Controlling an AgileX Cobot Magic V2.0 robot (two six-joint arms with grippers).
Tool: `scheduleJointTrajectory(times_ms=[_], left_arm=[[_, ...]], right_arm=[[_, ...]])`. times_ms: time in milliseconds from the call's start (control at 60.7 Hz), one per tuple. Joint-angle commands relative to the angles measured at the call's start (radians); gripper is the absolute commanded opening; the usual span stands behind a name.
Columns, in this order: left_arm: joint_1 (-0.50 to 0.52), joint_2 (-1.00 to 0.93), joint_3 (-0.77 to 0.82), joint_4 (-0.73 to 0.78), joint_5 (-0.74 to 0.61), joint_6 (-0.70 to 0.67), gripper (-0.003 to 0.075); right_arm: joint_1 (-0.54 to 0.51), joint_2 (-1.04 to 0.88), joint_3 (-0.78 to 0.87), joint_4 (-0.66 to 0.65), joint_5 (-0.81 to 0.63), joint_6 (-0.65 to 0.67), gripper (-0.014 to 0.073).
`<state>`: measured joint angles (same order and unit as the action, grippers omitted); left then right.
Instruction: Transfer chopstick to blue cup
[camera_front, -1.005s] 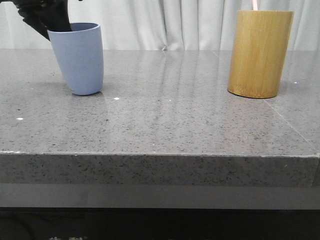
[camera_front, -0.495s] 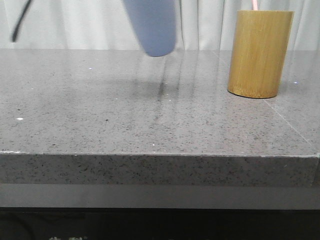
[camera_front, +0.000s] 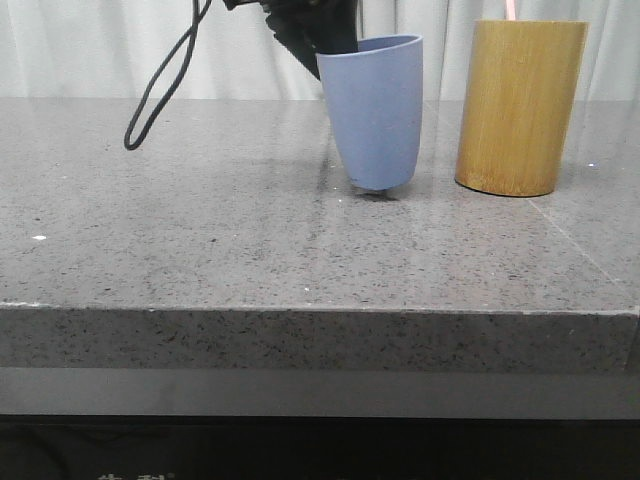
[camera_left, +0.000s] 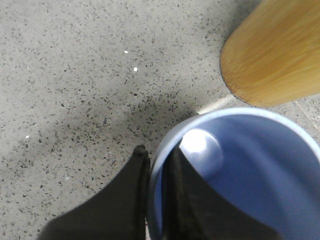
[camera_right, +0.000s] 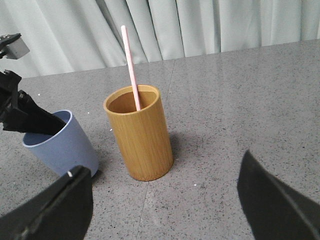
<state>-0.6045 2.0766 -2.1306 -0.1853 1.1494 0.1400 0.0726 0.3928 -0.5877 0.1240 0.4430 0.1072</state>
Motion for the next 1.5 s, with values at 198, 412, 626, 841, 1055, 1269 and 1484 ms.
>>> scheduleJointTrajectory(times_ms=[198, 412, 626, 841, 1055, 1269, 1484], left_arm=[[-0.005, -0.055, -0.038, -0.022, -0.093, -0.011, 0.006], [-0.005, -0.055, -0.044, -0.022, -0.081, -0.011, 0.0247], [-0.002, -0.055, -0.156, -0.018, 0.063, -0.011, 0.0316], [0.021, -0.082, -0.205, -0.001, 0.132, -0.011, 0.0308], [0.044, -0.181, -0.145, 0.108, 0.132, -0.029, 0.0083], [0.167, -0.343, 0.059, 0.132, 0.132, -0.036, -0.0018], [0.347, -0.522, 0.314, 0.051, 0.052, -0.037, -0.0018]], right_arm=[[-0.006, 0.013, -0.034, 0.001, -0.071, -0.009, 0.0604], [-0.006, 0.013, -0.034, 0.001, -0.071, -0.009, 0.0604], [-0.006, 0.013, -0.033, 0.001, -0.068, -0.009, 0.0604], [-0.006, 0.013, -0.033, 0.001, -0.067, -0.009, 0.0604], [-0.006, 0.013, -0.033, 0.001, -0.064, -0.009, 0.0604], [-0.006, 0.013, -0.033, 0.001, -0.062, -0.009, 0.0604], [-0.006, 0.013, -0.033, 0.001, -0.063, -0.009, 0.0604]])
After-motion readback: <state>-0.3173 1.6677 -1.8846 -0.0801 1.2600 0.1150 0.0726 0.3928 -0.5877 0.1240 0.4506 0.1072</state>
